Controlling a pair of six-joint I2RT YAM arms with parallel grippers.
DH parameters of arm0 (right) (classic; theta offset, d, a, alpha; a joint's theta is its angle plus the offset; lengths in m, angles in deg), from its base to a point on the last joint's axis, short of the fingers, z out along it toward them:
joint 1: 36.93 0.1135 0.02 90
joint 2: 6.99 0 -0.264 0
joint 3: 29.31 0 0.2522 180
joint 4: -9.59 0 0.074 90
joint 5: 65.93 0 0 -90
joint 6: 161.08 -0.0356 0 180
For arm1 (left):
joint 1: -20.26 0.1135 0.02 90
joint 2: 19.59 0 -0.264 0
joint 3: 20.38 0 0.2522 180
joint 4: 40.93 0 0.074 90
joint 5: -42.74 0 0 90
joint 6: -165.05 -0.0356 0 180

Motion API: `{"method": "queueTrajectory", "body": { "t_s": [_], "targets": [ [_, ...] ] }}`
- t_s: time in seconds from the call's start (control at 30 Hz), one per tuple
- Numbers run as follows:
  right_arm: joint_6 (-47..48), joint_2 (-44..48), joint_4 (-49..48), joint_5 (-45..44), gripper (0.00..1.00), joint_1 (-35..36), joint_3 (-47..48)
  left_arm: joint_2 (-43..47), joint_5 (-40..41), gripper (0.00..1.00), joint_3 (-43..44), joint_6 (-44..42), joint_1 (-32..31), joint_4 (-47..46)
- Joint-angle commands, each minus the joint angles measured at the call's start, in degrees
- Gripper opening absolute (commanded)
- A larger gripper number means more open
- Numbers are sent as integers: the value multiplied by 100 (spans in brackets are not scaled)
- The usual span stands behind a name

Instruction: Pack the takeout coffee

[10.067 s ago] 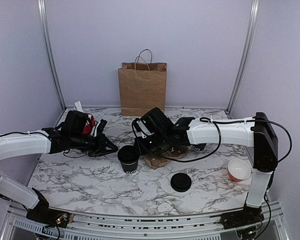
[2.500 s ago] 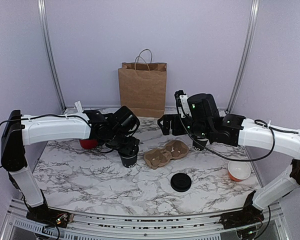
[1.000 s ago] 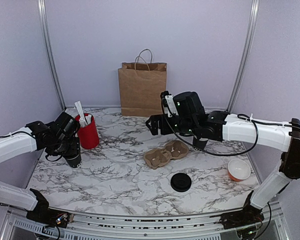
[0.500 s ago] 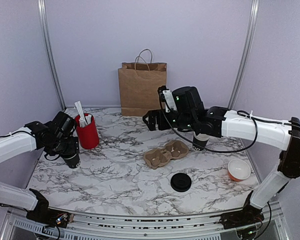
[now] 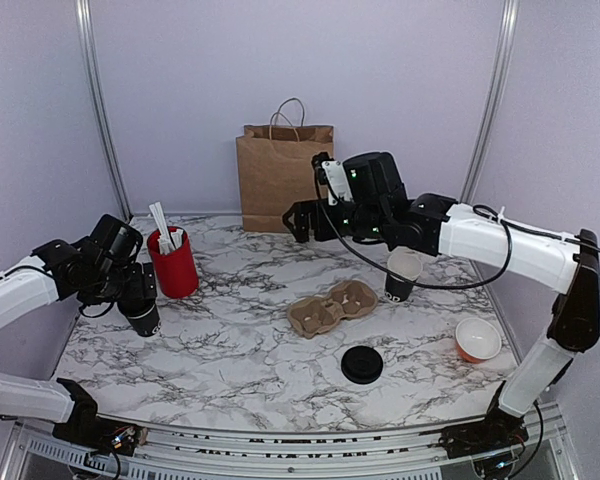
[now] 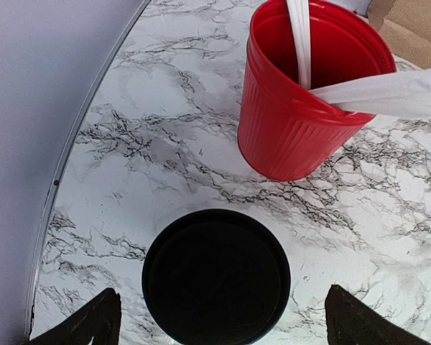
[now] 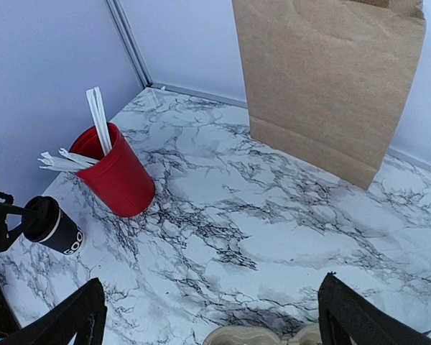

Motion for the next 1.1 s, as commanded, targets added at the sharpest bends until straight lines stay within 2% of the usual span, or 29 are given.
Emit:
{"method": "queueTrajectory", "body": {
  "t_s": [0.0,0.17,0.3,0.53,0.8,1.0,1.07],
  "targets": [
    [85,-25,72,414,100,-495,295,322,75,99,293,-264,31,166],
    [198,-46,-111,908,99,-1118,493,541,-128,99,533,-627,25,141],
    [361,-256,-496,1740,98,-1712,691,514,-370,99,784,-867,22,137],
    [204,-1399,-157,2080,95,-2510,2335,556,-858,99,1206,-998,-17,130],
    [-857,-2638,-437,2108,91,-2840,3778,545,-884,99,1392,-1033,-483,94],
    [-1125,-3777,-484,2187,89,-2848,5339,535,-711,99,1420,-988,-878,94],
    [-1187,-4011,-633,2081,89,-2843,5525,526,-700,99,1416,-964,-953,95]
  ]
}}
